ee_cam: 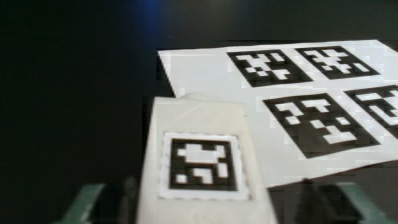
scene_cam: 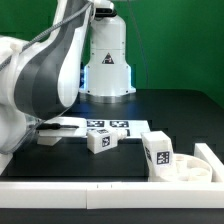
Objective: Assemble stool
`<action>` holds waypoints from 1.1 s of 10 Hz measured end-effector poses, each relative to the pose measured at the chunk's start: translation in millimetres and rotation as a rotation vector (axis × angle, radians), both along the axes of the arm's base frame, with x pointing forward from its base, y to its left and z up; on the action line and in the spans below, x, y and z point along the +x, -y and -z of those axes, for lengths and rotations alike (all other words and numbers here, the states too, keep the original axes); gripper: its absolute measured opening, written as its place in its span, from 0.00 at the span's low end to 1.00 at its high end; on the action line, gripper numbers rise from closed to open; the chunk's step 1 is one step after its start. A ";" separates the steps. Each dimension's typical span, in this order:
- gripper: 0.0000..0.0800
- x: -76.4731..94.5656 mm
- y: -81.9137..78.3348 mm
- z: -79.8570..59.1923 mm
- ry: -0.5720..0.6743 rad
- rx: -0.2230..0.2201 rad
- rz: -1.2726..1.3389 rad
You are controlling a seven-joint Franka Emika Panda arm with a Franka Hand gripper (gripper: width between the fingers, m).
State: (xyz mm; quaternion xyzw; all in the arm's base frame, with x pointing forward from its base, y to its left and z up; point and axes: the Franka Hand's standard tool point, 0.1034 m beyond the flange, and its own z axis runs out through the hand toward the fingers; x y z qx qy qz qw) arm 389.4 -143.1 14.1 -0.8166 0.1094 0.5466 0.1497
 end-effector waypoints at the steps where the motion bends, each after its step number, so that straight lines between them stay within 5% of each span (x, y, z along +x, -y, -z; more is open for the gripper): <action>1: 0.42 -0.1 0.0 0.1 0.000 0.000 0.000; 4: 0.42 1.5 0.2 -1.7 0.001 0.000 -0.001; 6: 0.42 16.5 -5.1 -43.5 -0.006 0.031 0.005; 8: 0.42 41.0 -15.6 -85.9 0.105 0.005 0.007; 11: 0.42 49.4 -17.3 -91.4 0.345 -0.076 0.013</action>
Offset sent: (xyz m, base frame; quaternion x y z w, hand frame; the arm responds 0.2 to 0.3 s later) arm 0.0000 0.0000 0.0000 0.0000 0.0000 0.0000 1.0000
